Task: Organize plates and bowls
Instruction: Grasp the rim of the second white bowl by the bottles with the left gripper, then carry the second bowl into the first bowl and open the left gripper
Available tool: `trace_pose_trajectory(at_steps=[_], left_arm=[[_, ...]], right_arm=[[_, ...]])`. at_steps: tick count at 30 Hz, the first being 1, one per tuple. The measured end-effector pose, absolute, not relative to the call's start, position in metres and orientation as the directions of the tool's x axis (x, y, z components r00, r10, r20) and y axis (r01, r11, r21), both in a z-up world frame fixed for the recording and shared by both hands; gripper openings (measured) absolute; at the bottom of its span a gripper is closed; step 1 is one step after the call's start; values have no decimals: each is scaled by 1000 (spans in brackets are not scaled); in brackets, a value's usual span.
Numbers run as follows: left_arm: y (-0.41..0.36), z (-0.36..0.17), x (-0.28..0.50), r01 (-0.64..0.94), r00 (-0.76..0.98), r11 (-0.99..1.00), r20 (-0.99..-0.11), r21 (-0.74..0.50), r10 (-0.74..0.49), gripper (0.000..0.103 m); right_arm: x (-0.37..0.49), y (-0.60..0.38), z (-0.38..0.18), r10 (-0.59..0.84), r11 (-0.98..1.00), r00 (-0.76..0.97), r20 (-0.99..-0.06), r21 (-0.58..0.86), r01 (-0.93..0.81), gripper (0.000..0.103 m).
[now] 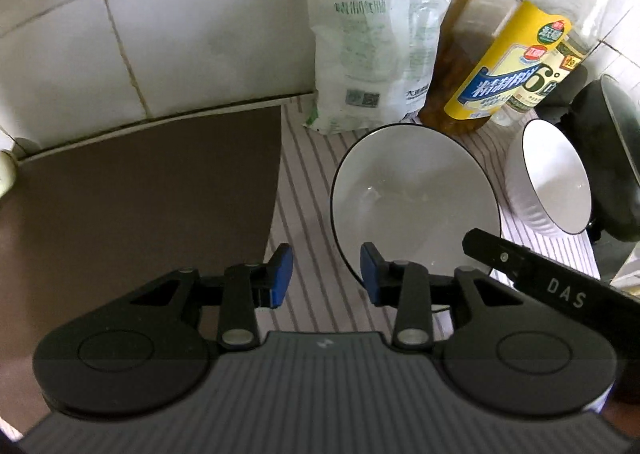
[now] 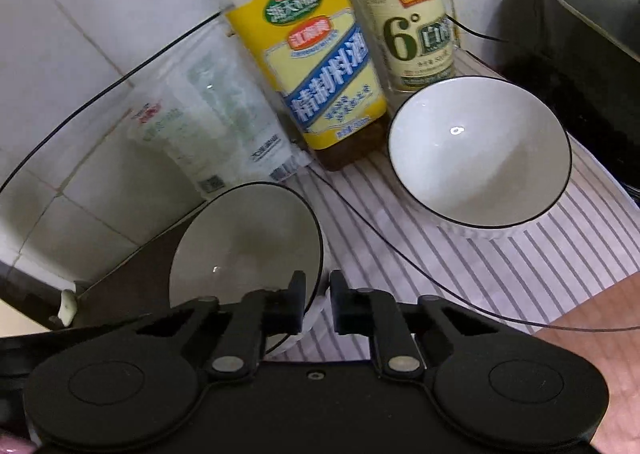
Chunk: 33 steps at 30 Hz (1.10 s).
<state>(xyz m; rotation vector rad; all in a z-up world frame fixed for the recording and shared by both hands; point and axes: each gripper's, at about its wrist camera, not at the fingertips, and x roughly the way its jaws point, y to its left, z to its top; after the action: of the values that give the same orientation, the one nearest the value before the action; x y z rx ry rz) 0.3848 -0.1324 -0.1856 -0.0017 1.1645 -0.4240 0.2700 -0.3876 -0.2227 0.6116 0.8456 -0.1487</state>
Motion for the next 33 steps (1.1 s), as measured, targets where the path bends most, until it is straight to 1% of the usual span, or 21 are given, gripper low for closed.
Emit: trace_pose_trajectory(at_steps=[1, 2, 3, 4, 11, 16, 19, 21, 22, 24, 26, 33], left_arm=[[-133, -187, 386, 327, 320, 918, -887, -226, -333, 30], [-135, -187, 386, 333, 312, 911, -884, -242, -349, 21], [-136, -187, 387, 340, 303, 905, -881, -256, -363, 16], [-138, -188, 387, 344, 298, 901, -879, -264, -372, 16], [-141, -187, 379, 342, 319, 913, -887, -221, -334, 14], [-134, -178, 367, 325, 326, 916, -881, -236, -343, 14], [-131, -172, 358, 284, 286, 934, -910, -218, -300, 13], [-123, -165, 350, 271, 295, 928, -896, -256, -333, 13], [-120, -162, 346, 268, 301, 928, -892, -261, -337, 13], [-115, -157, 340, 261, 313, 930, -888, -260, -336, 12], [-111, -153, 333, 259, 311, 927, -885, -272, -346, 12], [-105, -127, 305, 290, 309, 922, -887, -255, -343, 12]], right_arm=[[270, -389, -224, 119, 812, 666, -737, 458, 362, 16], [272, -391, -225, 125, 806, 666, -735, 467, 363, 15], [272, -392, -226, 129, 802, 667, -734, 473, 365, 14], [273, -393, -227, 127, 801, 668, -734, 473, 367, 14], [271, -391, -226, 136, 807, 679, -721, 479, 346, 15], [259, -390, -216, 147, 813, 700, -699, 488, 317, 15], [243, -386, -204, 170, 806, 746, -644, 527, 271, 17], [237, -379, -195, 143, 835, 740, -658, 481, 267, 17], [234, -377, -192, 142, 836, 742, -656, 480, 264, 17], [228, -378, -190, 167, 823, 745, -646, 508, 256, 17], [222, -376, -187, 165, 824, 741, -651, 504, 259, 17], [189, -373, -167, 187, 813, 754, -630, 530, 241, 17]])
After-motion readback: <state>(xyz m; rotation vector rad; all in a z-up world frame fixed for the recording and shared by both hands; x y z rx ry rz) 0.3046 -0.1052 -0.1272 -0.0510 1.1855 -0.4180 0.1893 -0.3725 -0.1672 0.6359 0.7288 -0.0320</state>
